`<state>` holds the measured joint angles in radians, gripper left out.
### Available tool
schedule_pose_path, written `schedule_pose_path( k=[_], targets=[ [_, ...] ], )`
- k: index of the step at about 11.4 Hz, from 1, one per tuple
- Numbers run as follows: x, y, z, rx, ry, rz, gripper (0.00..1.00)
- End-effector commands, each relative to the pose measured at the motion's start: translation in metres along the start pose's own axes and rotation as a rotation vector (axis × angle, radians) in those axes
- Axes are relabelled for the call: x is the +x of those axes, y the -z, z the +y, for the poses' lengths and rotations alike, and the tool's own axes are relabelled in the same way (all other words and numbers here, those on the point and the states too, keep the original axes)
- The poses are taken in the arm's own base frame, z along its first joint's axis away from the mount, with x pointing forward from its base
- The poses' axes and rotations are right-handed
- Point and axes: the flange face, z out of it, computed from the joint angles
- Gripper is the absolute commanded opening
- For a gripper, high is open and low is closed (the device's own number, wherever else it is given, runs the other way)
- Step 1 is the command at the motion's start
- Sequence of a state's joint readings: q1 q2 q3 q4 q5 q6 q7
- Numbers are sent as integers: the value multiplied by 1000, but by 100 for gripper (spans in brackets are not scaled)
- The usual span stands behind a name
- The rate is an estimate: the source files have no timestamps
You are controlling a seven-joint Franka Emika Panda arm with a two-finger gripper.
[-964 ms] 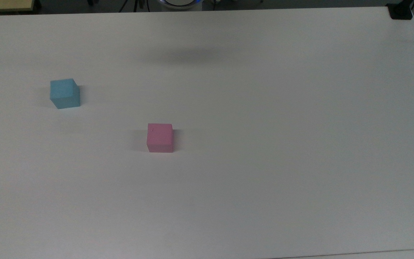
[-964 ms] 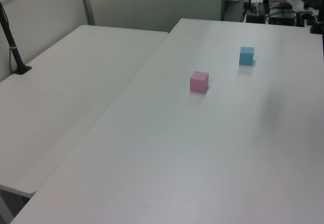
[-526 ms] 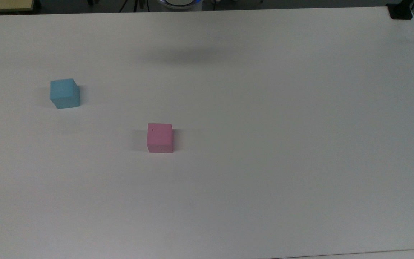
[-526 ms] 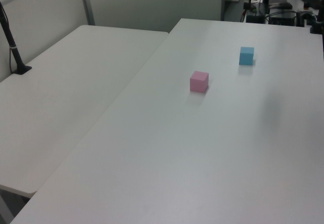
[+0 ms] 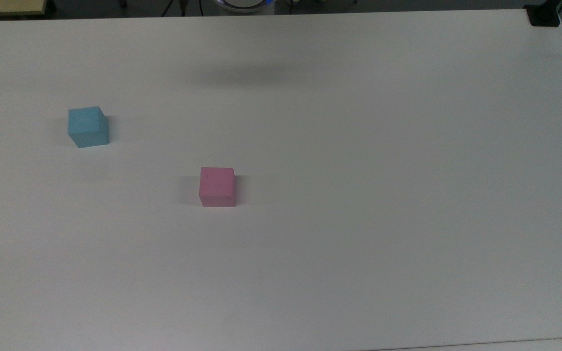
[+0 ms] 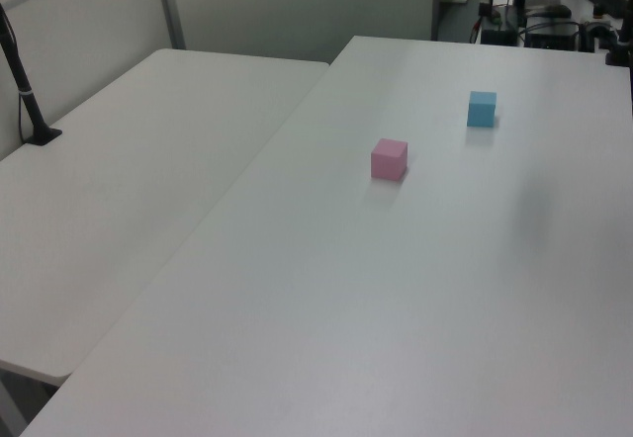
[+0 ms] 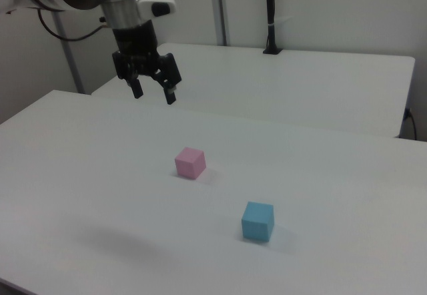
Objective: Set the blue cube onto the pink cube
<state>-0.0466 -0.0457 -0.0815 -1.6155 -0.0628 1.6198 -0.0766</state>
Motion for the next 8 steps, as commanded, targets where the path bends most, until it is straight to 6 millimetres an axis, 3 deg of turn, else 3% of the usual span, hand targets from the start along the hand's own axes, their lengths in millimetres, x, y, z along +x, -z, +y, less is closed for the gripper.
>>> schedule_pose_path(
  k=[1, 3, 4, 8],
  targets=[
    [-9, -20, 62, -20, 320, -62, 100],
    [-7, -45, 101, -9, 414, -97, 100],
    [-3, -71, 117, -1, 389, -119, 100],
    [7, -183, 147, -41, 351, -28, 100]
  ],
)
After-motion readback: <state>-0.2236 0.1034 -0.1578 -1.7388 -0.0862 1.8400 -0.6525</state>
